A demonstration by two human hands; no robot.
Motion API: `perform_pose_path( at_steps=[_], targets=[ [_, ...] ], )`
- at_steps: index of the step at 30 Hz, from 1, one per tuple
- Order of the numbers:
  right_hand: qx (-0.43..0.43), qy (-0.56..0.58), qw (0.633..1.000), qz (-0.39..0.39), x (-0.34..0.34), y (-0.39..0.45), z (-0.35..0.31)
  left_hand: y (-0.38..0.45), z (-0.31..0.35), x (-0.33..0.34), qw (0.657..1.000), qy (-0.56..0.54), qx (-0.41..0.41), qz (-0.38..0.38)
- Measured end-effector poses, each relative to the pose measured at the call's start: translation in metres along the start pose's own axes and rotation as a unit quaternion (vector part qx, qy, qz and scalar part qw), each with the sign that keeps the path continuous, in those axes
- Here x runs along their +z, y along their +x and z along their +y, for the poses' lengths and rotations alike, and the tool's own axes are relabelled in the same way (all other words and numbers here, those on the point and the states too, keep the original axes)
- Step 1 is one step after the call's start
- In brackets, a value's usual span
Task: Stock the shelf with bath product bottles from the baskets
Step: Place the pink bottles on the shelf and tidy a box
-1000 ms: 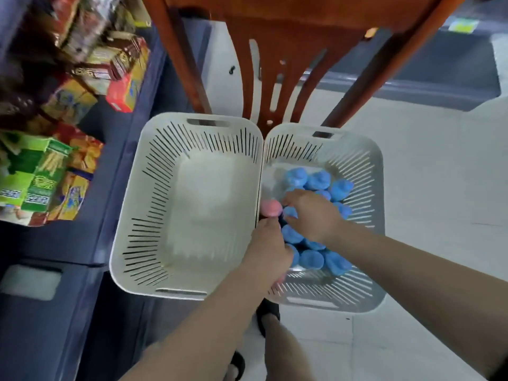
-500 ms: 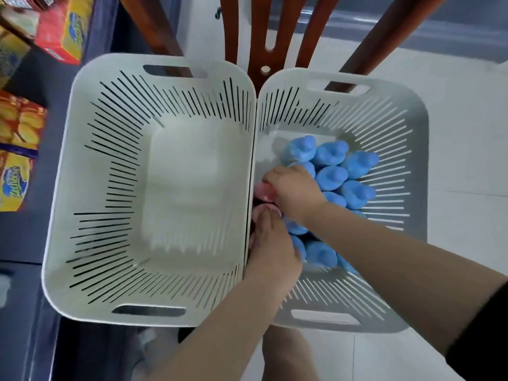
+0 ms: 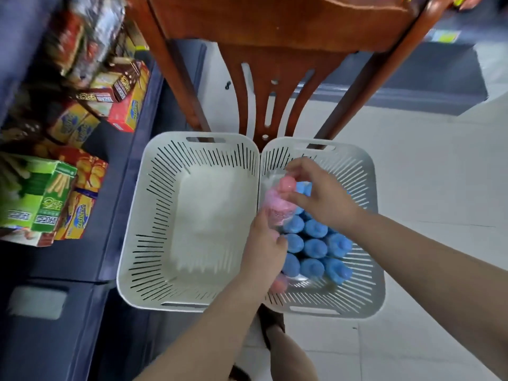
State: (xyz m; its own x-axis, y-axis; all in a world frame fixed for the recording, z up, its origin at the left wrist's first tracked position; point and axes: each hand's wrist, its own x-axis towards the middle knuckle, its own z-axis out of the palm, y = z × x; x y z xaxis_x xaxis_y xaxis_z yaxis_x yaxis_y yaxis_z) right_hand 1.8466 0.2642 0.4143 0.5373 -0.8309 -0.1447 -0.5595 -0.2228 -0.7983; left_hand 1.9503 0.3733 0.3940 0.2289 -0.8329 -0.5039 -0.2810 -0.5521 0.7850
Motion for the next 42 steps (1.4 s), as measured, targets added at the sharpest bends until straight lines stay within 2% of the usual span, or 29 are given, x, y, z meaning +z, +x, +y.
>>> perform_pose_path(
  at_steps=[4, 10, 19, 24, 29, 37, 42],
  targets=[
    [-0.033, 0.042, 0.998, 0.019, -0.030, -0.008, -0.063, -0.028, 0.032, -0.036, 0.998, -0.028, 0.061, 0.011],
    [-0.074, 0.104, 0.991, 0.029, -0.060, -0.024, -0.166, -0.074, 0.081, -0.102, 0.991, -0.071, 0.108, 0.045],
    [-0.216, 0.185, 0.958, -0.042, -0.063, -0.049, -0.347, -0.181, 0.122, -0.225, 0.963, -0.091, 0.185, 0.173],
    [-0.300, 0.218, 0.924, -0.096, -0.044, -0.064, -0.446, -0.263, 0.134, -0.298, 0.932, -0.088, 0.230, 0.265],
    [-0.381, 0.247, 0.877, -0.156, -0.014, -0.091, -0.539, -0.347, 0.136, -0.357, 0.895, -0.059, 0.236, 0.373],
    [-0.449, 0.289, 0.812, -0.236, 0.042, -0.131, -0.658, -0.462, 0.123, -0.426, 0.839, -0.026, 0.217, 0.499],
    [-0.468, 0.292, 0.780, -0.294, 0.090, -0.162, -0.716, -0.521, 0.098, -0.455, 0.812, -0.038, 0.193, 0.549]
  ],
)
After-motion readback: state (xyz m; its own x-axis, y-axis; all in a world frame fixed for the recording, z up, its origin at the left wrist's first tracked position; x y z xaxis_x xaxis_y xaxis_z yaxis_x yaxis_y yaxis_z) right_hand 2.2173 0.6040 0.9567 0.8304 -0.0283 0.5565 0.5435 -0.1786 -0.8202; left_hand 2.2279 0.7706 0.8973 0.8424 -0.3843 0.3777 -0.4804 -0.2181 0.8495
